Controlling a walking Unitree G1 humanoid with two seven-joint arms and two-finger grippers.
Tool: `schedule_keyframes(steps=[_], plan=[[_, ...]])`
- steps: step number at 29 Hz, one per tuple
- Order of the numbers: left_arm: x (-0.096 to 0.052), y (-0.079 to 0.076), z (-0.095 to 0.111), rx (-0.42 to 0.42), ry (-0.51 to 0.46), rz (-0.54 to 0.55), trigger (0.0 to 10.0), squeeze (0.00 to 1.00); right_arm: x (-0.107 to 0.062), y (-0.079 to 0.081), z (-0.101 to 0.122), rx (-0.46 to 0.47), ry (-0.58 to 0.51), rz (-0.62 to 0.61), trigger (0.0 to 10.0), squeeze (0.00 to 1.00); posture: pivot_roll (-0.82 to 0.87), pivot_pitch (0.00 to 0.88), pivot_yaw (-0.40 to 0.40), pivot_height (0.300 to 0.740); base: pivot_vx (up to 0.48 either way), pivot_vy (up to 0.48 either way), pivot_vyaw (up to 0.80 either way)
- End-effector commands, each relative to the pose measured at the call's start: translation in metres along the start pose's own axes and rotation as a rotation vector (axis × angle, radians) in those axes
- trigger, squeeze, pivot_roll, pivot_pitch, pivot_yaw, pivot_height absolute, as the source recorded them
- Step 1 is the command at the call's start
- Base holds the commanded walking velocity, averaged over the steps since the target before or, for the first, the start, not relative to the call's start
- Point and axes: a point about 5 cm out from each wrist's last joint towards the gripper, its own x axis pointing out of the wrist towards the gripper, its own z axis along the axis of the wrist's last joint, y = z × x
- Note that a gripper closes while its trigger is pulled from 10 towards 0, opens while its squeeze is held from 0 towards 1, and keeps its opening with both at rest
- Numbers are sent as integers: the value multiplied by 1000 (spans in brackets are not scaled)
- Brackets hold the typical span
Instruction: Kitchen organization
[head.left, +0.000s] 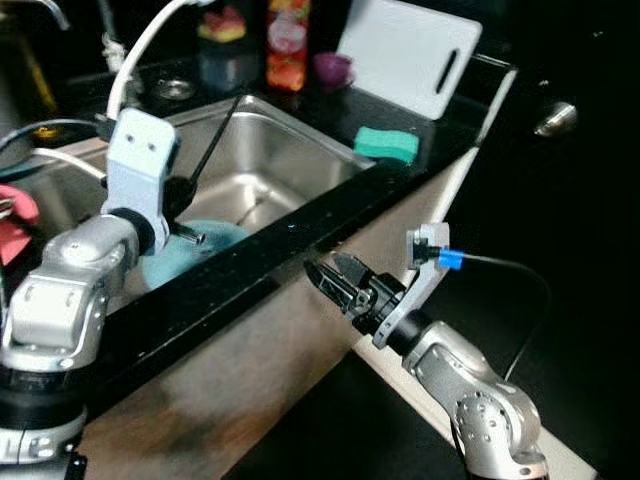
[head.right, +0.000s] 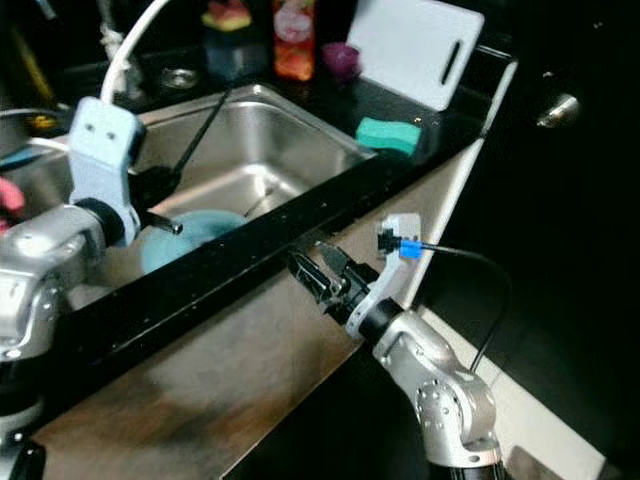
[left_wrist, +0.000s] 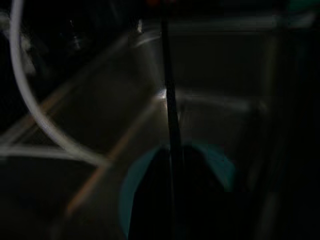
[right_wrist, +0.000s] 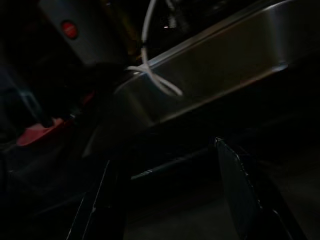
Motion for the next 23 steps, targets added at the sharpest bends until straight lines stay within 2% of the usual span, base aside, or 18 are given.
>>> schedule_keyframes(steps=[1, 3, 4, 5, 6, 7, 8, 10, 12, 15, 17, 18, 19, 20, 21, 23], plan=[[5, 2, -6, 86, 32, 28, 10000, 0, -2, 0, 2, -6, -14, -4, 10000, 0, 93, 19, -22, 740, 0, 0, 0], [7, 4, -8, 97, 44, 44, 10000, 0, -3, 0, 2, -8, -15, -4, 10000, 0, 92, 19, -21, 740, 0, 0, 0], [8, 5, -10, 103, 50, 54, 10000, 43, -3, 0, 2, -8, -16, -5, 10000, 0, 92, 19, -21, 740, 0, 0, 0], [11, 5, -11, 97, 44, 57, 10000, 361, -3, 0, 2, -10, -17, -4, 10000, 0, 89, 20, -23, 740, 0, 0, 0], [12, 5, -11, 89, 33, 60, 10000, 592, -3, 0, 2, -12, -18, -3, 10000, 0, 88, 20, -24, 740, 0, 0, 0], [14, 5, -11, 79, 20, 64, 10000, 1000, -3, 0, 2, -15, -17, -2, 10000, 0, 88, 20, -24, 740, 0, 0, 0], [14, 5, -11, 79, 20, 64, 10000, 1000, -3, 0, 2, -15, -17, -2, 10000, 0, 88, 20, -24, 740, 0, 0, 0], [16, 4, -4, 51, -54, 66, 10000, 1000, -3, 1, 1, -19, -15, 2, 10000, 0, 85, 18, -23, 740, 0, 0, 0], [17, 4, -2, 45, -68, 66, 10000, 1000, -3, 1, 1, -20, -15, 2, 10000, 0, 85, 18, -23, 740, 0, 0, 0], [16, 7, 7, 29, -123, 93, 10000, 1000, -3, 1, 1, -19, -15, 5, 10000, 0, 86, 16, -22, 740, 0, 0, 0], [13, 13, 19, -8, -195, 125, 10000, 1000, -3, 2, 1, -19, -15, 9, 10000, 0, 87, 15, -20, 740, 0, 0, 0], [10, 16, 27, -18, -234, 143, 10000, 282, -3, 3, 1, -18, -13, 13, 10000, 0, 87, 15, -20, 740, 0, 0, 0], [10, 16, 27, -18, -234, 143, 10000, 282, -3, 3, 1, -18, -13, 13, 10000, 0, 87, 15, -20, 740, 0, 0, 0], [4, 23, 38, -12, -291, 190, 10000, 0, -3, 4, 0, -21, -9, 23, 10000, 0, 92, 15, -21, 740, 0, 0, 0], [-1, 29, 43, 10, -315, 235, 10000, 0, -3, 6, 0, -23, -9, 39, 10000, 0, 92, 15, -21, 740, 0, 0, 0], [-2, 31, 44, 19, -319, 248, 10000, 0, -3, 6, 0, -24, -11, 46, 10000, 0, 92, 15, -21, 740, 0, 0, 0]])
